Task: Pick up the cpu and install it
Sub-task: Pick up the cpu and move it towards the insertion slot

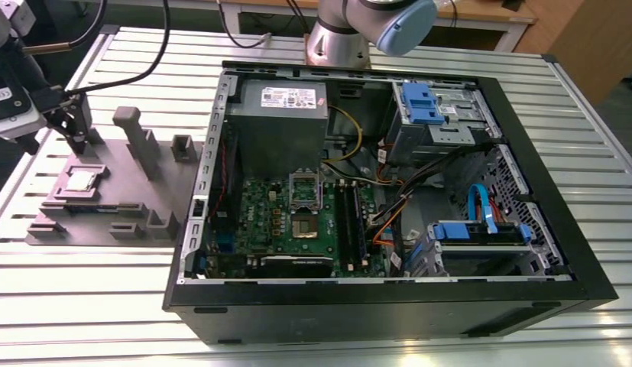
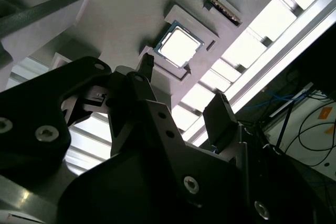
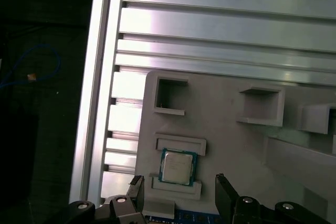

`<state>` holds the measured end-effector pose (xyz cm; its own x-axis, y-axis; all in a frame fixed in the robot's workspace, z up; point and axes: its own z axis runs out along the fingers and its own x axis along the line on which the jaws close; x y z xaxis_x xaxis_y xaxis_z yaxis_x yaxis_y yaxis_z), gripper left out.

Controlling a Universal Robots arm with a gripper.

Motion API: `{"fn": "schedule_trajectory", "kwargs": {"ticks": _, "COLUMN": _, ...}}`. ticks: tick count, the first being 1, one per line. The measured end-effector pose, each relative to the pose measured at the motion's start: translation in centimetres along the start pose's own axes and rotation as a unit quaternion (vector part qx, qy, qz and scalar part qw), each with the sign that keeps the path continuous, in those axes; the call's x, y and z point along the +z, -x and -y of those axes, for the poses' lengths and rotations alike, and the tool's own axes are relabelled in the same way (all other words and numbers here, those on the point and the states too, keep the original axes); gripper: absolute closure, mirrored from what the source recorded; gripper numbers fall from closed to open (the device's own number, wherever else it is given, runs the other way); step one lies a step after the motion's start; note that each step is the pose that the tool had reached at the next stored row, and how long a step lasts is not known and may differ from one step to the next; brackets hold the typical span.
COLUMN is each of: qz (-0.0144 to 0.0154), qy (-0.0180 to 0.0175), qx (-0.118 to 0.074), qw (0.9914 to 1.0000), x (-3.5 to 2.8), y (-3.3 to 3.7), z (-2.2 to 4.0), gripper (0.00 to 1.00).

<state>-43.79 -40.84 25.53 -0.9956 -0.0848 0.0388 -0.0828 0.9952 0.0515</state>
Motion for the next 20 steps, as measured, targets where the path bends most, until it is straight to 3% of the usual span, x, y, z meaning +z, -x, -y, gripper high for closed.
{"fn": "schedule_trajectory", "kwargs": {"ticks": 4, "qz": 0.0002, "qy": 0.0002, "qx": 0.0, "qw": 1.0, "x": 0.18, "y": 0.01, "z": 0.01, "gripper": 0.35}}
{"fn": "schedule_trajectory", "kwargs": {"ticks": 6, "qz": 0.0003, "qy": 0.0026, "qx": 0.0, "qw": 1.0, "x": 0.4, "y": 0.01, "z": 0.02, "gripper": 0.35}}
{"fn": "schedule_trajectory", "kwargs": {"ticks": 7, "qz": 0.0005, "qy": 0.006, "qx": 0.0, "qw": 0.99998, "x": 0.45, "y": 0.01, "z": 0.03, "gripper": 0.35}}
{"fn": "schedule_trajectory", "kwargs": {"ticks": 9, "qz": 0.0016, "qy": 0.0165, "qx": -0.001, "qw": 0.99986, "x": 0.56, "y": 0.02, "z": 0.03, "gripper": 0.35}}
{"fn": "schedule_trajectory", "kwargs": {"ticks": 10, "qz": 0.0019, "qy": 0.0186, "qx": -0.001, "qw": 0.99983, "x": 0.62, "y": 0.02, "z": 0.03, "gripper": 0.35}}
{"fn": "schedule_trajectory", "kwargs": {"ticks": 20, "qz": 0.0023, "qy": 0.0185, "qx": -0.001, "qw": 0.99983, "x": 1.34, "y": 0.04, "z": 0.12, "gripper": 0.35}}
